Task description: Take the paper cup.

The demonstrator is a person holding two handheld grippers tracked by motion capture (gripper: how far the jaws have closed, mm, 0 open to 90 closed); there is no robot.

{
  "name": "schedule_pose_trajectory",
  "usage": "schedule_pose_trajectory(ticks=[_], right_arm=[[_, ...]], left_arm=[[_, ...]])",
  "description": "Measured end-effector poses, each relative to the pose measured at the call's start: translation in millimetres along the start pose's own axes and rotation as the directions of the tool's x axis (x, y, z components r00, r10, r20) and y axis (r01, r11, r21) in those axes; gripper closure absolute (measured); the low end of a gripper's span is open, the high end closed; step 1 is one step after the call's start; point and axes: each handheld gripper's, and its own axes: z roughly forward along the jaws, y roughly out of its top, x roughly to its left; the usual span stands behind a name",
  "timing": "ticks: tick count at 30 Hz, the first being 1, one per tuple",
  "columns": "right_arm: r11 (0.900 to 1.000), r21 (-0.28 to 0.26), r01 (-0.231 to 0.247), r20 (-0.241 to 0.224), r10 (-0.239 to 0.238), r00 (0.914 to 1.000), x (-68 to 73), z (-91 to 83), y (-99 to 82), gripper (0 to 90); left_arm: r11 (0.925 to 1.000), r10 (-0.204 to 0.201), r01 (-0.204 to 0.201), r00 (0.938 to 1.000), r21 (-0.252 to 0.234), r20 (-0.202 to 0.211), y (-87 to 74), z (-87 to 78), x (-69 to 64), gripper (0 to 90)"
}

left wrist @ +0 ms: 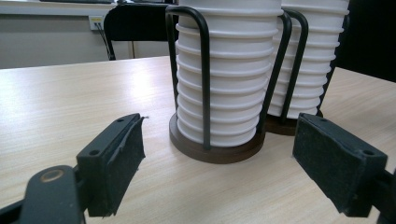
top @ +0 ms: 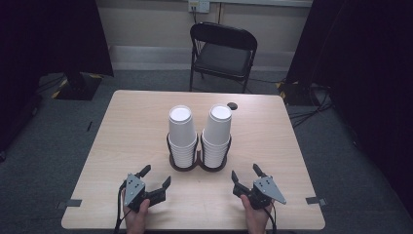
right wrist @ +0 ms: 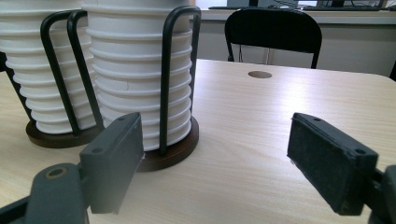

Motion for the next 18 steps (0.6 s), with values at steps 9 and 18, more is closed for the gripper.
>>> schedule_pose_trajectory(ticks=[9, 18], right_arm=[[1.0, 0.0, 0.003, 0.001, -0.003, 1.0, 0.2, -0.2, 0.0, 18.6], [0.9999, -0.016, 0.003, -0.008, -0.003, 1.0, 0.4, -2.2, -0.6, 17.8]], left_arm=[[0.9989, -0.04, 0.04, 0.9989, 0.026, 0.023, 0.7, 1.4, 2.6, 15.9], [0.9972, -0.051, 0.048, 0.9978, 0.058, 0.043, 3.5, 0.0, 3.9, 15.8]])
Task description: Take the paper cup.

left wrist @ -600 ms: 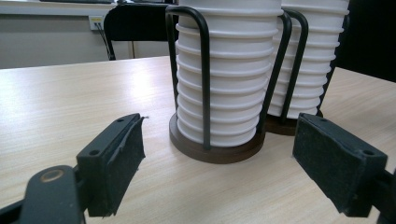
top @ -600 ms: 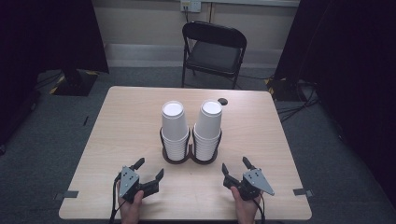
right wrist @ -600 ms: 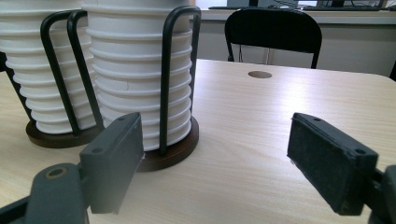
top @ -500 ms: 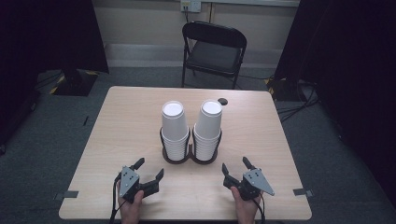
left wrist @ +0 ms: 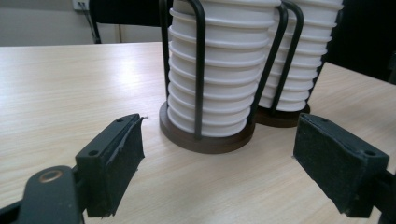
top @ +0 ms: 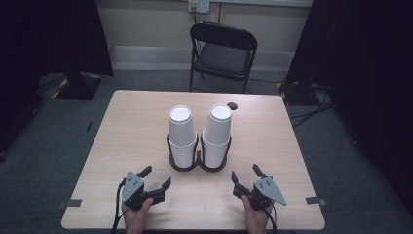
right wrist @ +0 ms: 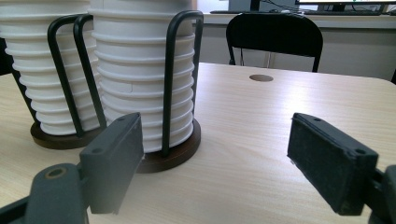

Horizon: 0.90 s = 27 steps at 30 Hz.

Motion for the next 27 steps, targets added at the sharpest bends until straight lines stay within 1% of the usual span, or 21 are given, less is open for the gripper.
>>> schedule_pose_trajectory(ticks=[3, 4, 5, 8, 10, 12, 14, 17, 18, 19, 22, 25, 26, 27], right_arm=[[1.0, -0.002, 0.001, 0.008, -0.001, 1.0, 0.6, -0.2, 0.0, 17.2], [1.0, -0.002, 0.001, 0.008, -0.001, 1.0, 0.7, -0.2, -0.1, 17.1], [1.0, -0.001, 0.001, 0.008, -0.001, 1.0, 0.7, -0.2, 0.0, 16.9], [1.0, 0.0, 0.003, 0.004, -0.003, 1.0, 0.9, -0.3, 0.0, 16.9], [1.0, -0.004, 0.003, 0.012, -0.003, 0.9999, 1.1, -0.4, -0.2, 16.9], [1.0, -0.005, 0.004, 0.011, -0.004, 0.9999, 1.0, -0.4, -0.2, 16.9], [1.0, -0.004, 0.0, 0.01, 0.0, 0.9999, 0.7, -0.3, -0.1, 16.8], [1.0, -0.004, 0.0, 0.012, 0.0, 0.9999, 0.7, -0.4, -0.2, 16.8], [1.0, -0.004, 0.0, 0.012, 0.0, 0.9999, 0.7, -0.4, -0.2, 16.8], [1.0, -0.005, 0.001, 0.012, -0.001, 0.9999, 0.8, -0.4, -0.2, 16.8], [1.0, -0.005, 0.0, 0.011, 0.0, 0.9999, 0.8, -0.4, -0.2, 16.8], [1.0, -0.003, 0.003, 0.011, -0.003, 0.9999, 0.9, -0.2, -0.1, 16.9], [1.0, -0.001, 0.002, 0.011, -0.002, 0.9999, 1.1, -0.2, -0.1, 16.9], [1.0, 0.001, 0.003, 0.006, -0.003, 1.0, 0.9, -0.3, 0.0, 16.9]], left_arm=[[1.0, -0.008, 0.008, 1.0, 0.002, 0.002, 2.6, -1.3, -1.2, 16.1], [1.0, -0.009, 0.009, 0.9999, 0.002, 0.009, 4.7, -1.7, -3.2, 16.2], [1.0, -0.004, 0.004, 0.9999, 0.004, 0.013, 7.0, -1.2, -4.4, 16.3], [0.9999, 0.002, -0.002, 0.9993, 0.01, 0.038, 12.2, 2.1, -6.5, 16.3], [0.9998, 0.002, -0.003, 0.9981, 0.02, 0.061, 15.7, 4.9, -8.3, 16.5], [0.9996, 0.002, -0.004, 0.9977, 0.028, 0.068, 18.3, 6.6, -10.3, 16.6], [0.9995, 0.006, -0.009, 0.9956, 0.031, 0.093, 23.0, 8.8, -13.3, 17.2], [0.9993, 0.015, -0.019, 0.9931, 0.031, 0.116, 29.1, 11.5, -18.6, 19.8], [0.9993, 0.015, -0.019, 0.9931, 0.031, 0.116, 29.1, 11.5, -18.6, 19.8], [0.9989, 0.031, -0.035, 0.9913, 0.03, 0.128, 33.5, 13.5, -22.3, 19.5], [0.999, 0.032, -0.037, 0.9876, 0.026, 0.154, 39.6, 15.6, -25.3, 15.9], [0.9983, 0.035, -0.043, 0.9843, 0.039, 0.173, 44.7, 17.8, -28.1, 16.3], [0.9978, 0.045, -0.053, 0.9826, 0.041, 0.18, 45.8, 18.2, -28.3, 16.3], [0.9975, 0.048, -0.057, 0.9823, 0.042, 0.181, 47.0, 18.4, -29.1, 16.4]])
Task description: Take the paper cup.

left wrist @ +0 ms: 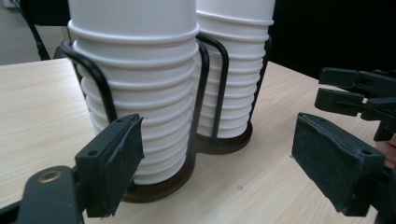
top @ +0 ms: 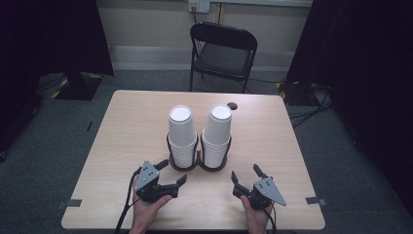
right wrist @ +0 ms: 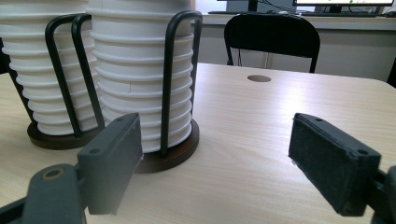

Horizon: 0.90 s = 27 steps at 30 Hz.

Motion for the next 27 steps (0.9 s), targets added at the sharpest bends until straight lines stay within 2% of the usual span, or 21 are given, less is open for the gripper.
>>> schedule_pose_trajectory(ticks=[6, 8, 9, 15, 18, 19, 26, 27], right_arm=[[1.0, 0.0, -0.002, 0.003, 0.002, 1.0, -0.1, 0.2, 0.0, 17.5], [1.0, 0.0, -0.002, 0.003, 0.002, 1.0, -0.3, 0.3, 0.0, 17.5], [1.0, 0.0, -0.002, 0.002, 0.002, 1.0, -0.1, 0.2, 0.0, 17.5], [1.0, 0.001, -0.002, 0.002, 0.002, 1.0, -0.1, 0.3, 0.1, 17.5], [1.0, 0.001, -0.001, 0.0, 0.001, 1.0, -0.1, 0.5, 0.1, 17.5], [1.0, 0.002, -0.002, -0.001, 0.002, 1.0, -0.2, 0.6, 0.1, 17.5], [1.0, 0.004, -0.002, -0.001, 0.002, 1.0, -0.3, 0.5, 0.2, 17.5], [1.0, 0.004, -0.003, -0.001, 0.003, 1.0, -0.3, 0.5, 0.2, 17.5]], left_arm=[[0.9997, 0.013, -0.014, 0.9988, 0.02, 0.048, 9.5, 3.4, -3.5, 21.9], [0.9996, 0.017, -0.018, 0.9986, 0.02, 0.049, 11.3, 4.0, -4.5, 23.1], [0.9993, 0.032, -0.033, 0.998, 0.016, 0.054, 15.2, 4.7, -6.1, 23.1], [0.9988, 0.047, -0.046, 0.9952, -0.014, 0.086, 27.1, 7.3, -13.2, 22.0], [0.9984, 0.056, -0.055, 0.9927, -0.016, 0.107, 31.6, 8.1, -15.3, 22.4], [0.9975, 0.07, -0.069, 0.9892, -0.014, 0.129, 36.6, 10.1, -17.6, 22.3], [0.997, 0.077, -0.075, 0.9841, -0.017, 0.16, 48.4, 12.9, -21.2, 20.9], [0.9972, 0.074, -0.071, 0.9799, -0.022, 0.185, 51.4, 14.3, -21.8, 20.4]])
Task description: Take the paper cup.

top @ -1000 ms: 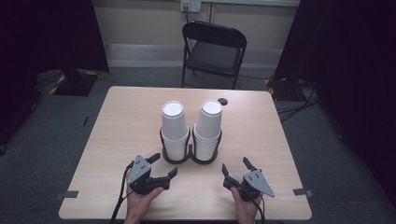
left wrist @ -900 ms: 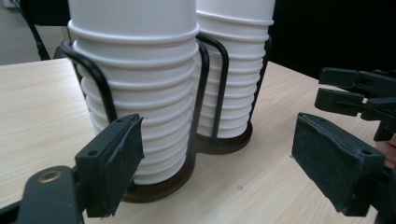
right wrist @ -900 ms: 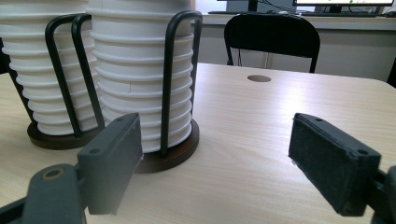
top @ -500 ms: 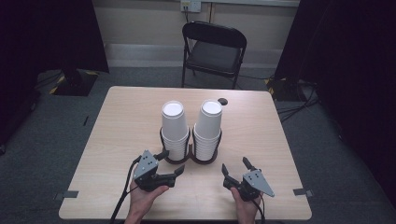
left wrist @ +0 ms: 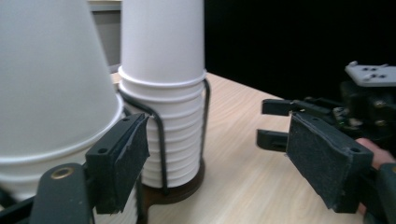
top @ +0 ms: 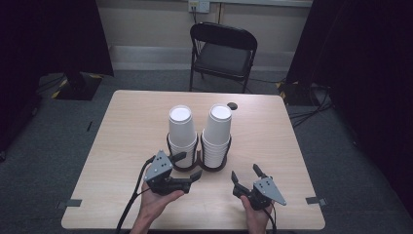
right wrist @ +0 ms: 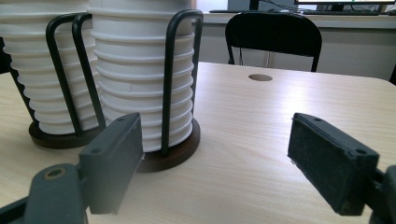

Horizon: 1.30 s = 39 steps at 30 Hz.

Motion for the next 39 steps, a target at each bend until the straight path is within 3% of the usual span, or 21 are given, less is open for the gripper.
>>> schedule_pose_trajectory(ticks=[13, 28, 36, 39], right_arm=[[1.0, 0.002, 0.001, -0.002, -0.001, 1.0, -0.2, 0.2, 0.1, 17.6], [1.0, -0.005, 0.001, -0.005, -0.001, 1.0, -0.3, -0.3, -0.2, 17.8], [1.0, -0.004, 0.001, -0.006, -0.001, 1.0, -0.3, -0.2, -0.2, 17.8], [1.0, -0.006, 0.001, -0.006, -0.001, 1.0, -0.2, -0.4, -0.2, 18.1]], left_arm=[[0.9965, 0.078, -0.078, 0.9968, 0.029, 0.016, 26.1, 12.6, 1.1, 17.8], [0.9965, 0.079, -0.08, 0.9951, 0.024, 0.061, 59.6, 28.2, 5.1, 20.4], [0.9943, 0.106, -0.106, 0.9933, 0.012, 0.047, 78.4, 35.2, 6.3, 21.1], [0.9913, 0.13, -0.13, 0.9914, 0.022, 0.02, 84.3, 39.1, 6.7, 20.6]])
